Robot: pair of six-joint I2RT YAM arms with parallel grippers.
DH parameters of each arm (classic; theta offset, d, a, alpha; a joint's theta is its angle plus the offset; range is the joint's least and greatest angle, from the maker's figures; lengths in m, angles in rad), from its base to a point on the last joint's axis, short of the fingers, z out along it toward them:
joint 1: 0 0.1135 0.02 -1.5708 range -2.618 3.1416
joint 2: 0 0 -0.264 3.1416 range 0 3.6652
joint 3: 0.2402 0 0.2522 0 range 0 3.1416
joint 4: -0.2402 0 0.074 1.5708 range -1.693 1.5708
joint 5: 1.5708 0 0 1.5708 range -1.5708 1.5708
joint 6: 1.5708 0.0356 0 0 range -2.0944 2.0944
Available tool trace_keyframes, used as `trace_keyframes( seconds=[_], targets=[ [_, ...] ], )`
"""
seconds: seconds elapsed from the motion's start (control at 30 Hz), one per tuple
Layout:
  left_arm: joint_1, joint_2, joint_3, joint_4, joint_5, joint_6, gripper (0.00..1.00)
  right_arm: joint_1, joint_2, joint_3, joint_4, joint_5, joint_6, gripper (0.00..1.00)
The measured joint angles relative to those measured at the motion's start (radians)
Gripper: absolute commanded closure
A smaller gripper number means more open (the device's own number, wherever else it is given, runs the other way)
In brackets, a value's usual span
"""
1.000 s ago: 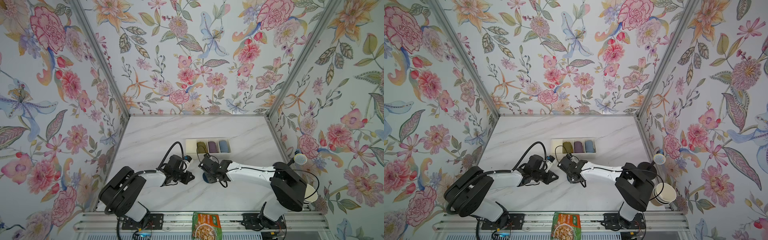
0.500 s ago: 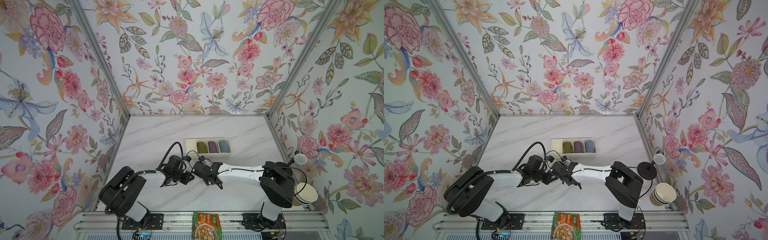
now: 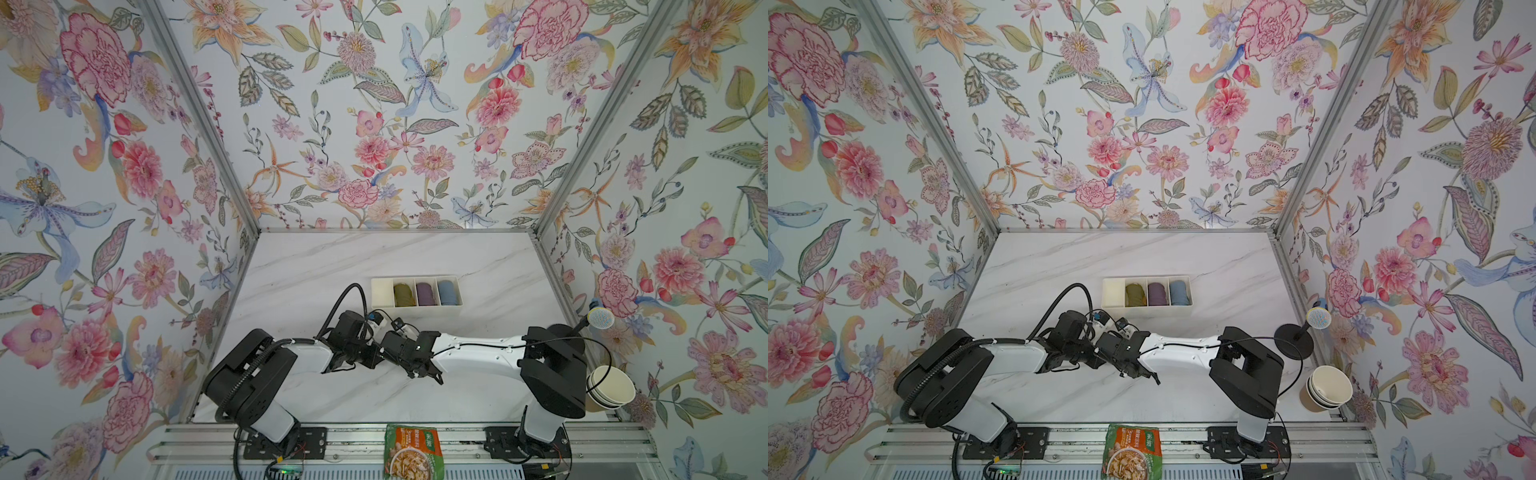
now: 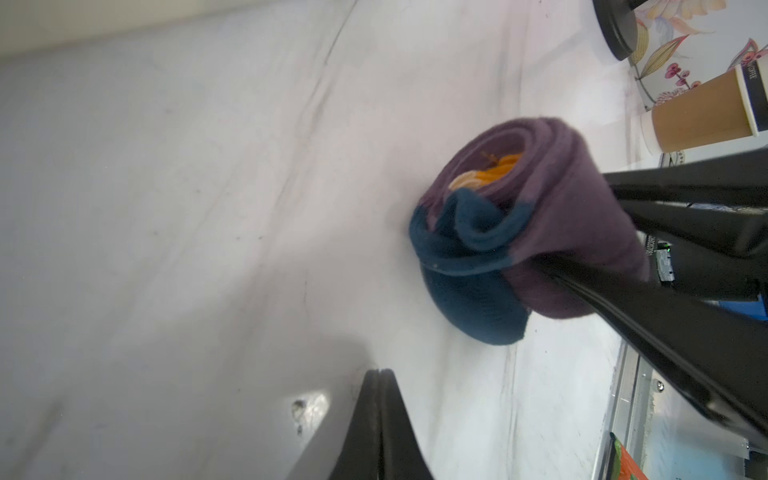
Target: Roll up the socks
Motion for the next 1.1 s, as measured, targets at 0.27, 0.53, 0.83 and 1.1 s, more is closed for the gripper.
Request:
trace_keyframes(
  seconds=[0.27, 0.53, 0.83, 1.1],
  targets=[
    [-0.004, 0.002, -0.001, 0.043, 0.019, -0.028, 0.95, 0.002, 0.017, 0.012, -0.004, 0.006, 0.005, 0.74],
    [-0.013, 0.003, -0.017, 0.082, 0.026, -0.062, 0.95, 0.024, 0.021, 0.016, -0.005, 0.019, 0.015, 0.73],
    [-0.105, 0.019, -0.023, 0.153, 0.04, -0.138, 0.95, 0.029, 0.021, 0.016, -0.011, 0.027, 0.028, 0.73],
    [-0.139, 0.074, -0.05, 0.239, 0.041, -0.185, 0.95, 0.038, 0.021, 0.016, -0.011, 0.036, 0.035, 0.73]
  ],
)
